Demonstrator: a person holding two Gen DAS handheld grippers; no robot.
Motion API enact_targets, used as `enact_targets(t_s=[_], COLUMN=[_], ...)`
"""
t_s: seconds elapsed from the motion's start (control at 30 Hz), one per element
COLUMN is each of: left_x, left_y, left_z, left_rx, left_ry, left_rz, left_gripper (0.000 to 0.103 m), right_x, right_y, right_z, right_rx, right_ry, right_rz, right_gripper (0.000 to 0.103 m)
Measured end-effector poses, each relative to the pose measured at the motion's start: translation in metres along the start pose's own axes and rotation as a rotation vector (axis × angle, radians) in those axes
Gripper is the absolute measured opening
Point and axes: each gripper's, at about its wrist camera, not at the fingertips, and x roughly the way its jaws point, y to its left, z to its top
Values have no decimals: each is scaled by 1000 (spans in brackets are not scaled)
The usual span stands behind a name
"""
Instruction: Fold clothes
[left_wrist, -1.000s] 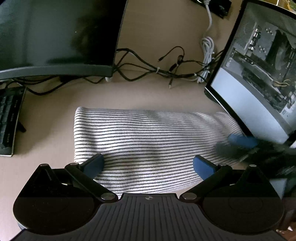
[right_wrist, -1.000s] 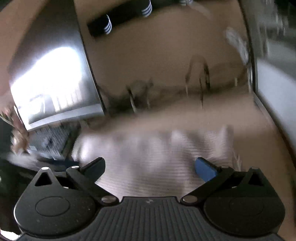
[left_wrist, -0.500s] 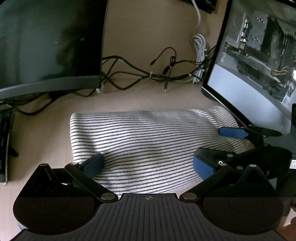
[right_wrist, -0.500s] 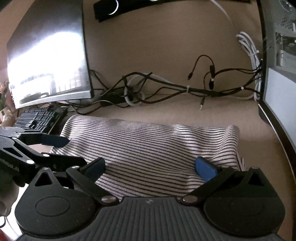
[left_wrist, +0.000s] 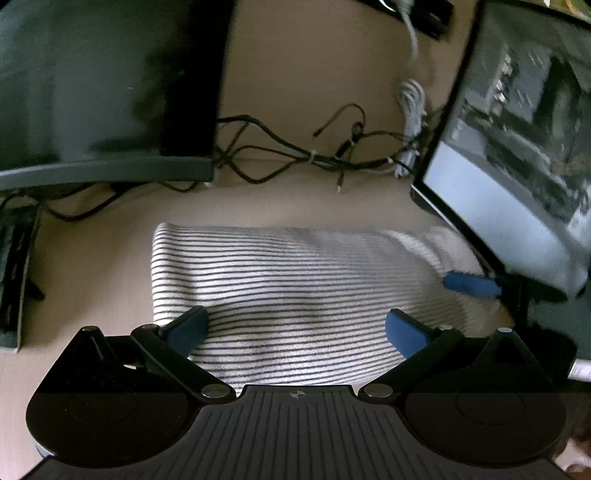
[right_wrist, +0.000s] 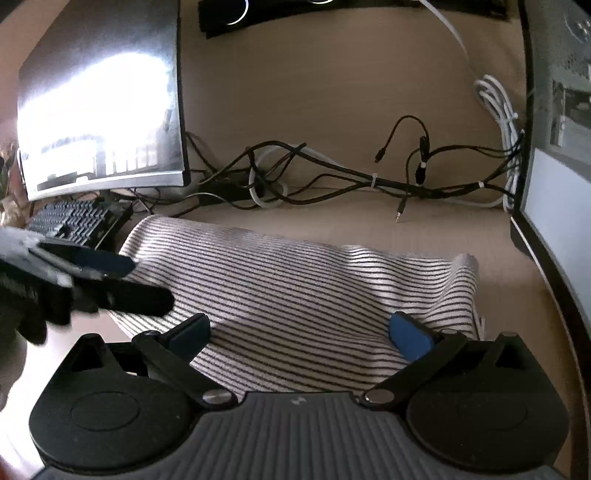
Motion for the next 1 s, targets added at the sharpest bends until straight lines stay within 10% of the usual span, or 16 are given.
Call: enact_targets(t_s=[0.37,1.0], left_x=[-70,-143], left_y=[5,-68], left_z=[-31,-83], left_rx=[-20,-5], left_ry=[-88,-134], left_rz=[63,258], left_gripper=[103,103], right_x=[-67,-206], right_y=[18,27], right_z=[-7,-51], right_rx=[190,219], right_ry=[65,-149], right_rz=[-168,-375], right_gripper=[103,103])
